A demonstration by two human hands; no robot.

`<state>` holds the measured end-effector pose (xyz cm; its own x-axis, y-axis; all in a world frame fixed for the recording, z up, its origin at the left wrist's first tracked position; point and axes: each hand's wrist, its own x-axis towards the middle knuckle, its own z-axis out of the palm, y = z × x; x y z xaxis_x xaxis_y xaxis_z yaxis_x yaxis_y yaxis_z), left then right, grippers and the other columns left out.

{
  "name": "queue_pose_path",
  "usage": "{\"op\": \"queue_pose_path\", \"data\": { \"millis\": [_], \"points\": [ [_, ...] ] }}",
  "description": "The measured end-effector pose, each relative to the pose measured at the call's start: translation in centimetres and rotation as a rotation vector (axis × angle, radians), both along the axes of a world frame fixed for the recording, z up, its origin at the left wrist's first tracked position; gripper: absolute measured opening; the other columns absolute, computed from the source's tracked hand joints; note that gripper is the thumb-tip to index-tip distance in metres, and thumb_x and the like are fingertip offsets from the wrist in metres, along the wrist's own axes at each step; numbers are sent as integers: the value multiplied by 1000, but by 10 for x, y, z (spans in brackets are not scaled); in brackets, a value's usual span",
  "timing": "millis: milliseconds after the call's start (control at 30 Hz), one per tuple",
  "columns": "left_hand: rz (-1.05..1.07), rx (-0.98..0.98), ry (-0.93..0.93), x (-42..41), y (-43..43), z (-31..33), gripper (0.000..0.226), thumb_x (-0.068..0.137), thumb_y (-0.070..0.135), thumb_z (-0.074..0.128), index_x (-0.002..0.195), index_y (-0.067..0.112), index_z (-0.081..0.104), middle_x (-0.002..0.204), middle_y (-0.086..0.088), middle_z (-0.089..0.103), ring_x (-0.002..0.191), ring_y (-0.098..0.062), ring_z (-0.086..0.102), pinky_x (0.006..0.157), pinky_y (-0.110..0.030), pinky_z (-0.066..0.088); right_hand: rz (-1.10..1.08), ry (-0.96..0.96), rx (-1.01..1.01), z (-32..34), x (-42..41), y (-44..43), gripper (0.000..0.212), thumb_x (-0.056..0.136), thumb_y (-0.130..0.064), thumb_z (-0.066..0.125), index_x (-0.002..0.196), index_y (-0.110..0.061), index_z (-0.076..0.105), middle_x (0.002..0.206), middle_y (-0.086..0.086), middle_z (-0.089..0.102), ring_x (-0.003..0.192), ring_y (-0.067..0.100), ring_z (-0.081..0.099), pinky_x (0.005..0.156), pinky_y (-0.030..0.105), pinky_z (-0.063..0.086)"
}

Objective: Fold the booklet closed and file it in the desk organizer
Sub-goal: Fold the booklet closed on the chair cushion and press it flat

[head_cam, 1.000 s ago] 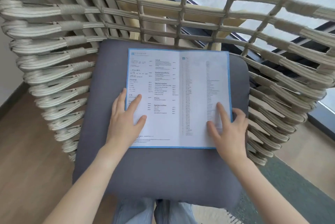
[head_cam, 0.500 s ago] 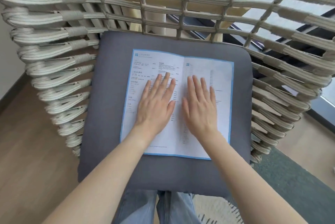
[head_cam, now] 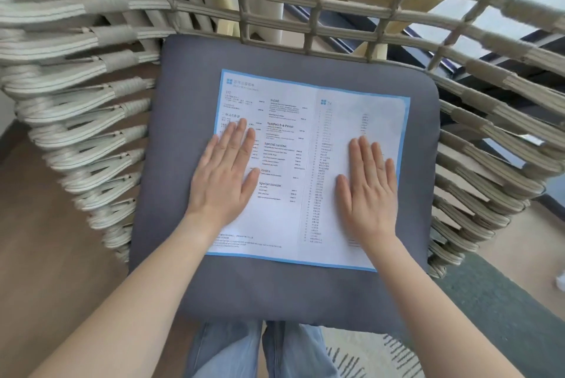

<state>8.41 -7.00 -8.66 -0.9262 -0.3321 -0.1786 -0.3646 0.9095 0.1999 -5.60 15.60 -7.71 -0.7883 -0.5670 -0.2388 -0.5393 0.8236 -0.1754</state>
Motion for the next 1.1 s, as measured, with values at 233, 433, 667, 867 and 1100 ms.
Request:
{"op": "queue_pose_path", "data": {
  "millis": [233,433,667,867,1100],
  "points": [
    [3,24,3,4,-4,-4,64,98,37,30,153,5,20,162,-13,16,150,-26,12,121,-44,13,-12,41,3,-6,-1,6,63,97,-40,26,155,-16,22,162,1,22,150,21,17,122,41,8],
    [158,86,-21,18,-1,15,68,96,50,37,153,16,24,162,-10,16,149,-25,14,120,-38,10,-3,-30,48,14,14,29,63,96,-50,32,154,-25,25,162,12,19,150,32,13,118,52,12],
    [479,285,28,43,11,44,68,85,34,68,146,21,40,159,-10,24,144,-31,20,115,-45,23,-162,-191,-5,34,41,61,71,91,-59,50,152,-35,24,162,22,0,151,32,-4,121,48,12],
    [486,480,145,39,8,49,56,75,14,77,128,21,61,142,-2,49,122,-25,40,105,-24,27,-215,-199,-78,33,42,57,73,88,-55,60,151,-39,27,164,14,1,152,27,-4,121,48,18],
    [766,965,218,43,-13,62,54,73,3,76,114,35,62,120,9,59,97,-19,66,89,-39,55,-200,-163,-58,33,40,42,70,89,-56,58,150,-39,29,164,15,3,151,31,-3,121,48,12]
  ]
}}
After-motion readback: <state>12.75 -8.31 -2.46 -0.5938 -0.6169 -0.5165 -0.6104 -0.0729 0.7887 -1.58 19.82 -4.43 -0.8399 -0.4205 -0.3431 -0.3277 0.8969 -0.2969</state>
